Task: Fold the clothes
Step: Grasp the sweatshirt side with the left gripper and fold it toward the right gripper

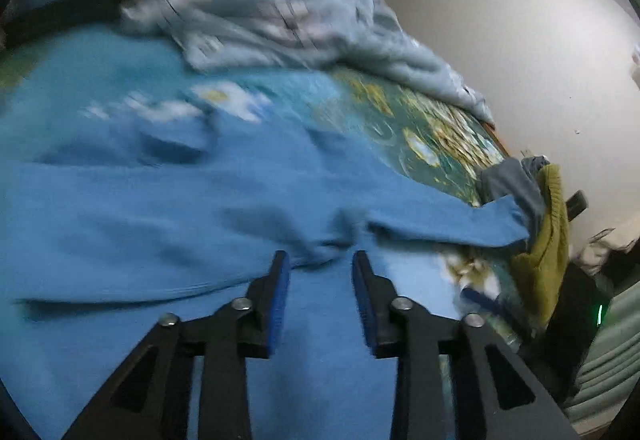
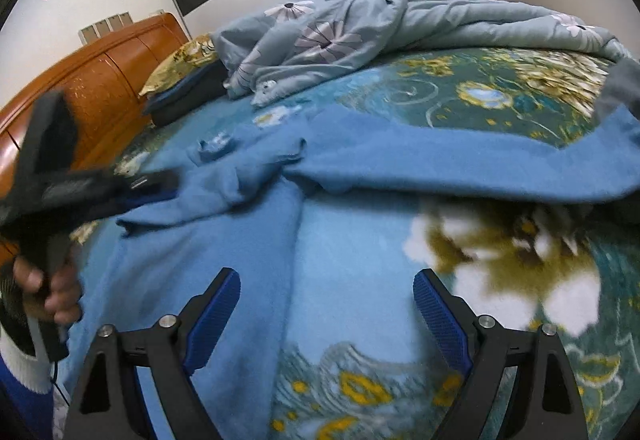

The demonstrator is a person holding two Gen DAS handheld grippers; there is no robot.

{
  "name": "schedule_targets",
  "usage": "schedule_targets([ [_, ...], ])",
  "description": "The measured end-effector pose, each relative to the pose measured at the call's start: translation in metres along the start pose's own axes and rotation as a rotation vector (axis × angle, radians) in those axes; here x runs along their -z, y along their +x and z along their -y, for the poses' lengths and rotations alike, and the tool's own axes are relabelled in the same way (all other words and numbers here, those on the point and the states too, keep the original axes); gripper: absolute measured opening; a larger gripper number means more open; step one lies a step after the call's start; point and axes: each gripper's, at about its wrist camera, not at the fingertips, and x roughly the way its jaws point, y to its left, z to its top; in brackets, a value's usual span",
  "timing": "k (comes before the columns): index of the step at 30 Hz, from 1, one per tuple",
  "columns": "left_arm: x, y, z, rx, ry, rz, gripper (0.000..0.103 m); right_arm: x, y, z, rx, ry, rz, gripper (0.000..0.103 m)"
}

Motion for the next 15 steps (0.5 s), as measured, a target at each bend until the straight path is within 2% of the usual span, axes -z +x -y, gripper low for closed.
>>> schedule_targets([
  [2,0.012,-0.019,-0.017,-0.2,0.064,0.056,0.054,-0.011,0.004,-0.005,-0.028,0.003,0.008,0.091],
  [3,0.018,-0.028,-0.026,-0.301,0.096,0.084,0.054,-0.019,0.01,-0.009,-0.046,0.0,0.01,0.091],
  [4,0.024,-0.033,-0.036,-0.365,0.109,0.087,0.054,-0.028,0.016,-0.014,-0.065,-0.002,0.012,0.091],
  [6,0.036,-0.03,-0.056,-0.426,0.099,0.045,0.054,-0.041,0.028,-0.022,-0.106,0.013,0.005,0.091],
  [9,0.052,-0.022,-0.076,-0.455,0.078,-0.001,0.054,-0.053,0.044,-0.032,-0.18,0.059,-0.003,0.091],
  [13,0.062,-0.016,-0.086,-0.466,0.057,-0.014,0.054,-0.058,0.075,-0.044,-0.142,0.07,-0.058,0.09],
  [15,0.06,-0.011,-0.089,-0.473,0.054,-0.011,0.054,-0.058,0.086,-0.046,-0.126,0.084,-0.079,0.086],
])
